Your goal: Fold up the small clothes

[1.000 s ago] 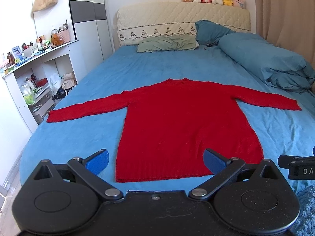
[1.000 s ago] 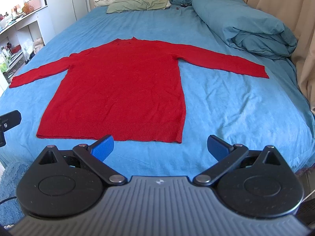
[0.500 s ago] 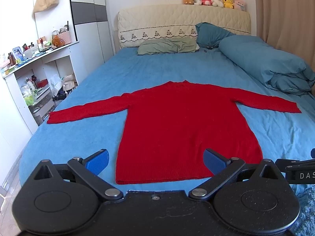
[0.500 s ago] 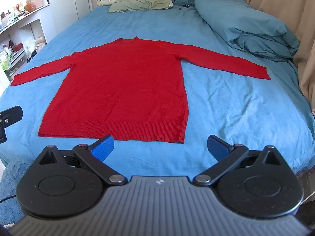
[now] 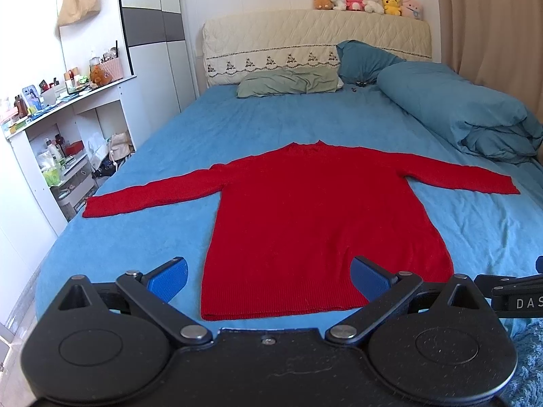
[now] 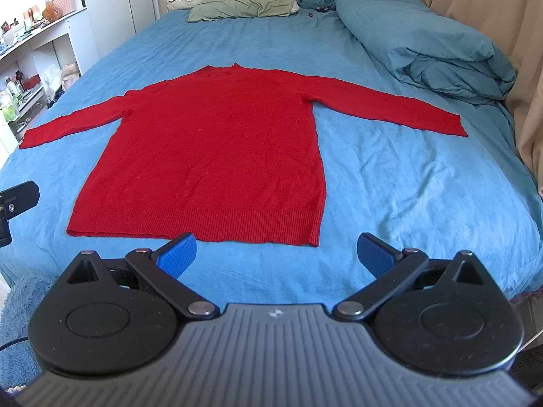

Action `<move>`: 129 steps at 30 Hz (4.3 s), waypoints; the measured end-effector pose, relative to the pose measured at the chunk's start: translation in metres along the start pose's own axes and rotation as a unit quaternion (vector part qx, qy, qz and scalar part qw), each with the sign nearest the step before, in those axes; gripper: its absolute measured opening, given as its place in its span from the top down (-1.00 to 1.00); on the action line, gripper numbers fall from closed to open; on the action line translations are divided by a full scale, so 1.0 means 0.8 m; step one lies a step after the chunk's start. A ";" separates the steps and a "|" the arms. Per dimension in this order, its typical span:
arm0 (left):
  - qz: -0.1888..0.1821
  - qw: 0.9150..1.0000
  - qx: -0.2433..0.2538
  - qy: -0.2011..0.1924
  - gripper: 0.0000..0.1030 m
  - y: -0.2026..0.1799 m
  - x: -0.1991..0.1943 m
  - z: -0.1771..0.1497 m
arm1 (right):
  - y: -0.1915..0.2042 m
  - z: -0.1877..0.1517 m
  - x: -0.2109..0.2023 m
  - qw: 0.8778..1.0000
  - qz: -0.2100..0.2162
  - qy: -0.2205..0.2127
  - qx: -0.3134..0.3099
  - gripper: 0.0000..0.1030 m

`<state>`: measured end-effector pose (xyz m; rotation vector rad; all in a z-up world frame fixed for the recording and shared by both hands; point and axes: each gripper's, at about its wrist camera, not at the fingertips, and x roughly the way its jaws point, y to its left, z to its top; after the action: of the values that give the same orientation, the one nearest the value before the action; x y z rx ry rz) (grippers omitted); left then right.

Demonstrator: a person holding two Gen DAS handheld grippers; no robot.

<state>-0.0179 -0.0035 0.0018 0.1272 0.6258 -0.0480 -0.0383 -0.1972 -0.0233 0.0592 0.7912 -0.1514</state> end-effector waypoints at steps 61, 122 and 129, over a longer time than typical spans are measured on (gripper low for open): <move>-0.145 0.985 0.097 -0.010 -1.00 -0.235 0.414 0.266 | -0.308 0.217 0.317 0.966 -0.150 -0.047 0.205 -1.00; -0.037 0.976 -0.101 0.190 -1.00 0.059 0.649 0.221 | 0.097 0.298 0.570 0.970 0.206 -0.035 -0.125 0.55; -0.102 0.972 -0.104 0.185 -1.00 0.038 0.632 0.230 | 0.068 0.311 0.523 0.955 0.222 -0.048 -0.189 -0.77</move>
<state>0.5009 -0.0012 -0.1444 -0.1354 1.0102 -0.1585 0.4353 -0.2182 -0.1471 -0.1319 0.6808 0.4210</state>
